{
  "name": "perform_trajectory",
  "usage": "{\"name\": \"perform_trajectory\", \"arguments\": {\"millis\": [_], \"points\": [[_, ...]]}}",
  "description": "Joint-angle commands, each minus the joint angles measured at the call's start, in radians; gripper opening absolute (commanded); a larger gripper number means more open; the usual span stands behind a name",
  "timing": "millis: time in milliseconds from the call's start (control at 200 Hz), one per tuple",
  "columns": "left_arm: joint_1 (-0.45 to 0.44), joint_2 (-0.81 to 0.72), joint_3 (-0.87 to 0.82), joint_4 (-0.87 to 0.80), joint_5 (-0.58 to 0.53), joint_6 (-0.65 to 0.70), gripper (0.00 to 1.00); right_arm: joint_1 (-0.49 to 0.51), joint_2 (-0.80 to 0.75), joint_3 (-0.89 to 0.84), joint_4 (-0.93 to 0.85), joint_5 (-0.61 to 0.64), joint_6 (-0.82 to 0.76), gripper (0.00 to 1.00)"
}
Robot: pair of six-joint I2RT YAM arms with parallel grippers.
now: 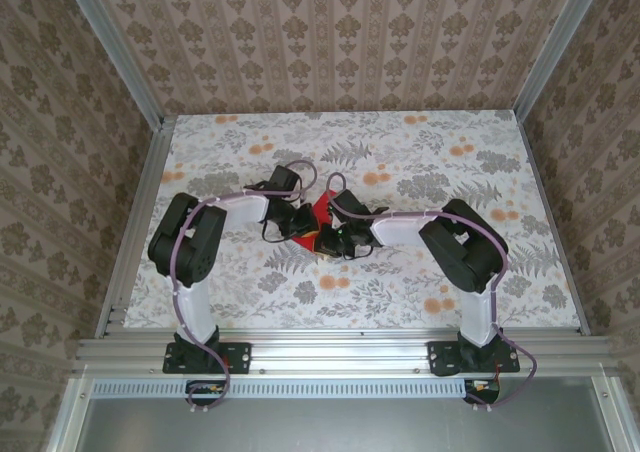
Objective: Fold a paper plane with a square sheet of paper (pick it up from the middle)
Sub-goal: Fold the triangle a second time at the center of the table.
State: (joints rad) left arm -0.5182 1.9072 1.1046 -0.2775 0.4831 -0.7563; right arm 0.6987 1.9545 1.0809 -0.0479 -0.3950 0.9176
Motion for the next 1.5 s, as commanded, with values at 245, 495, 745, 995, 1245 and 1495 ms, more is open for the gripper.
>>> {"name": "perform_trajectory", "arguments": {"millis": [245, 495, 745, 995, 1245, 1495], "points": [[0.055, 0.108, 0.106, 0.010, -0.006, 0.121, 0.11, 0.005, 0.084, -0.018, -0.267, 0.071, -0.026, 0.08], [0.108, 0.127, 0.105, 0.118, 0.075, 0.186, 0.14, 0.005, 0.079, -0.021, -0.302, 0.075, -0.031, 0.08], [0.131, 0.120, 0.104, 0.179, 0.093, 0.265, 0.15, 0.004, 0.072, -0.024, -0.336, 0.090, -0.038, 0.07], [0.133, 0.157, 0.159, 0.124, 0.053, 0.297, 0.13, 0.004, 0.060, -0.022, -0.356, 0.100, -0.047, 0.07], [0.133, 0.095, 0.179, 0.082, 0.033, 0.310, 0.15, -0.001, 0.015, -0.018, -0.368, 0.060, -0.134, 0.07], [0.138, -0.088, 0.084, 0.101, -0.045, 0.252, 0.24, -0.029, -0.028, 0.020, -0.572, 0.018, -0.485, 0.08]]}}
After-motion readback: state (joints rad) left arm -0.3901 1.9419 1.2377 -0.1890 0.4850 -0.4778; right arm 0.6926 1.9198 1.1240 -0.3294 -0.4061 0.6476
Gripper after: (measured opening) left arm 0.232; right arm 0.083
